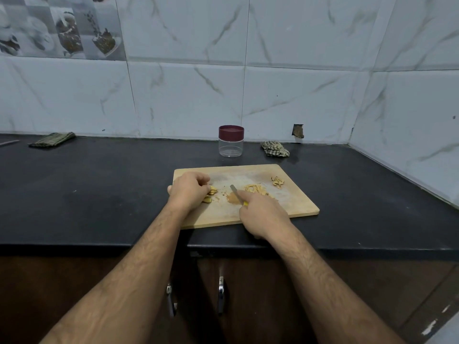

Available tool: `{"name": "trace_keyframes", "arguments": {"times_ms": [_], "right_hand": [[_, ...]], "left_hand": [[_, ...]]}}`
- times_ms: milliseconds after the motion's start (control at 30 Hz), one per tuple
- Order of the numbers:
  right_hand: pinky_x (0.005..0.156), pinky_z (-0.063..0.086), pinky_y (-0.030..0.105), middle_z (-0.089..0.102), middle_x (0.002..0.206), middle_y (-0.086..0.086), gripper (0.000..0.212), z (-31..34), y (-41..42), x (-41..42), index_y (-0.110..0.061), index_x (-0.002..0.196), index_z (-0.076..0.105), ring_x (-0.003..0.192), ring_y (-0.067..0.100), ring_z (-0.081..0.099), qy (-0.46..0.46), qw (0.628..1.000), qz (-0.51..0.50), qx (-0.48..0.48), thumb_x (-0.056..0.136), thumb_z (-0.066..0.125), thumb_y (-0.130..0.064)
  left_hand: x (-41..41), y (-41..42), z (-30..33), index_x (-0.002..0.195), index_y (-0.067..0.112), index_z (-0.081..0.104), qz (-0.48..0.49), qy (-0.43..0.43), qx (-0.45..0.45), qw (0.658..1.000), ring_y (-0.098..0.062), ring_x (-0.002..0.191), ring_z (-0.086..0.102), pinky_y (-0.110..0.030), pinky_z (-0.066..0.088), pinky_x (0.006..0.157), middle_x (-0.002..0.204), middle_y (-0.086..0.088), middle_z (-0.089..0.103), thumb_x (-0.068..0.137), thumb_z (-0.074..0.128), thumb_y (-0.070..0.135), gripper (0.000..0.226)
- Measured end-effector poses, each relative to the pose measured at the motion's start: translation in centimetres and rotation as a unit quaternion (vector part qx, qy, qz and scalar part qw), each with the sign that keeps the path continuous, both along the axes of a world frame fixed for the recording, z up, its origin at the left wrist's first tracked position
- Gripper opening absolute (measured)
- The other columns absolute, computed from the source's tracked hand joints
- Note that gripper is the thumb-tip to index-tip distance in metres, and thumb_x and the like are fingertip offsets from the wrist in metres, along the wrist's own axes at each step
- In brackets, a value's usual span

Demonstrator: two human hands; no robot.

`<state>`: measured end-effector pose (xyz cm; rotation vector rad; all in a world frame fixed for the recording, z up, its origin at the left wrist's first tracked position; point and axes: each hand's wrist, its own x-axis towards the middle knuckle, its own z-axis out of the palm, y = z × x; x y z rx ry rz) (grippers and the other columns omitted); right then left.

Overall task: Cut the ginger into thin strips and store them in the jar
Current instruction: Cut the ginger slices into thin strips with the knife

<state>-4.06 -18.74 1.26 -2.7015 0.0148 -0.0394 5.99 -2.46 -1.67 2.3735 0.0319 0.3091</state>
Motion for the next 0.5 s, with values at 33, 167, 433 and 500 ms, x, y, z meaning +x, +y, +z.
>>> {"name": "trace_keyframes", "arguments": {"times_ms": [33, 167, 433, 500], "right_hand": [[0.098, 0.047, 0.037, 0.052, 0.145, 0.000, 0.061, 0.0, 0.0, 0.0, -0.035, 0.151, 0.036, 0.123, 0.023, 0.053, 0.000, 1.000, 0.000, 0.003, 0.094, 0.038, -0.013], [0.100, 0.047, 0.037, 0.050, 0.147, 0.000, 0.060, -0.2, -0.2, 0.1, -0.035, 0.151, 0.035, 0.125, 0.023, 0.052, -0.005, 1.000, -0.002, 0.012, 0.095, 0.038, -0.014], [0.105, 0.042, 0.037, 0.046, 0.151, -0.002, 0.060, -0.5, -0.2, 0.3, -0.035, 0.152, 0.034, 0.133, 0.022, 0.046, -0.006, 1.000, -0.003, 0.021, 0.096, 0.038, -0.016], [0.106, 0.042, 0.038, 0.047, 0.150, -0.002, 0.059, -0.6, -0.3, 0.3, -0.034, 0.152, 0.034, 0.133, 0.022, 0.046, -0.010, 1.000, -0.001, 0.021, 0.096, 0.037, -0.016]], "left_hand": [[0.1, 0.2, 0.0, 0.116, 0.032, 0.070, -0.008, 0.000, 0.008, 1.000, -0.012, 0.113, 0.058, -0.043, 0.037, 0.108, 0.110, 0.015, 0.069, 0.091, 0.068, 0.029, 0.025], [0.5, 0.4, 0.3, 0.109, 0.035, 0.071, -0.011, -0.028, 0.057, 0.998, -0.007, 0.099, 0.057, -0.041, 0.034, 0.104, 0.089, 0.018, 0.066, 0.089, 0.069, 0.023, 0.024], [0.8, 0.2, 1.5, 0.120, 0.037, 0.068, -0.067, 0.006, 0.183, 0.981, -0.013, 0.113, 0.054, -0.035, 0.026, 0.102, 0.112, 0.013, 0.068, 0.098, 0.055, 0.023, 0.029], [0.8, 0.0, 2.1, 0.115, 0.039, 0.069, -0.074, 0.017, 0.233, 0.969, -0.013, 0.115, 0.054, -0.037, 0.026, 0.103, 0.117, 0.014, 0.066, 0.098, 0.057, 0.027, 0.024]]}}
